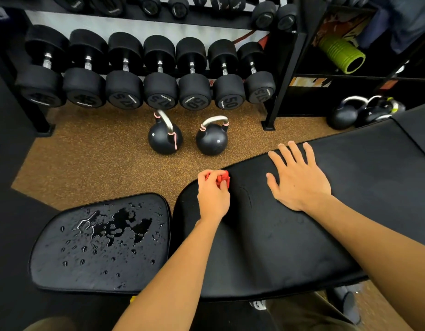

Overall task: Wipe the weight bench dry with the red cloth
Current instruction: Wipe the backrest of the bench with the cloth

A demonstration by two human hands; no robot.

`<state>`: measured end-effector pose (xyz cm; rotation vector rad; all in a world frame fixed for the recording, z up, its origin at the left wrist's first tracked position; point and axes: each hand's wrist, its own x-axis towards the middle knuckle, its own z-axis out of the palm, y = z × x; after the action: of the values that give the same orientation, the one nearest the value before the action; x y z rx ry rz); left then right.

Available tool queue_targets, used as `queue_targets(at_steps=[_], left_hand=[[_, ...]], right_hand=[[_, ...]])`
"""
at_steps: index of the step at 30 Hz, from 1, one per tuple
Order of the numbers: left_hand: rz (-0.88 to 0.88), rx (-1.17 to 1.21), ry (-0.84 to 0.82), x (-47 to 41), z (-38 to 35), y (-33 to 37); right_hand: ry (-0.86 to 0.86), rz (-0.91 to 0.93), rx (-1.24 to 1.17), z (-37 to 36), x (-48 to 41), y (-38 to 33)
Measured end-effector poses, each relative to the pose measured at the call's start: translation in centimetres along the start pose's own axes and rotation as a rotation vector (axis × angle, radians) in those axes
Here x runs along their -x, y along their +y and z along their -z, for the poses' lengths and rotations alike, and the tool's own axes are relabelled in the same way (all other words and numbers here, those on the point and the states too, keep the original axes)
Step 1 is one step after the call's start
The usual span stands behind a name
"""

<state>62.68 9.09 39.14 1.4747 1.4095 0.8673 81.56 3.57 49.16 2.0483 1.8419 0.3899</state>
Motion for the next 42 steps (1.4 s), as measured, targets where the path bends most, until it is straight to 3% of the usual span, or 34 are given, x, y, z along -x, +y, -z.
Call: queue_targets(at_steps=[8, 11, 16, 26, 31, 35, 38, 42], left_hand=[[-0.229, -0.031, -0.151, 6.1, 0.0, -0.7], [-0.187, -0.061, -0.165, 5.7, 1.2, -1.9], [0.055, 0.008, -0.047, 3.3, -0.2, 1.5], [-0.332, -0.038, -0.191, 11.5, 0.0, 0.4], [-0.215, -0.053, -0.208, 13.1, 2.6, -2.2], [-0.024, -0.007, -0.169, 12.6, 4.0, -2.0], [0.064, 0.072, -0.108, 12.2, 5.5, -1.8], [0.114, 0.137, -0.067, 11.6, 8.0, -1.9]], right_hand=[[-0.01, -0.001, 0.001, -0.2, -0.1, -0.1], [0.001, 0.0, -0.004, -0.2, 0.0, 0.0], [0.007, 0.0, -0.008, -0.3, -0.1, -0.1], [0.02, 0.013, -0.027, -0.5, 0.0, 0.1], [-0.005, 0.013, -0.092, 0.0, 0.0, 0.2], [0.121, 0.064, -0.293, 0.1, 0.6, 0.1], [0.284, 0.029, -0.712, 1.2, 2.4, -2.8], [-0.12, -0.02, -1.144, 3.1, 6.0, -9.4]])
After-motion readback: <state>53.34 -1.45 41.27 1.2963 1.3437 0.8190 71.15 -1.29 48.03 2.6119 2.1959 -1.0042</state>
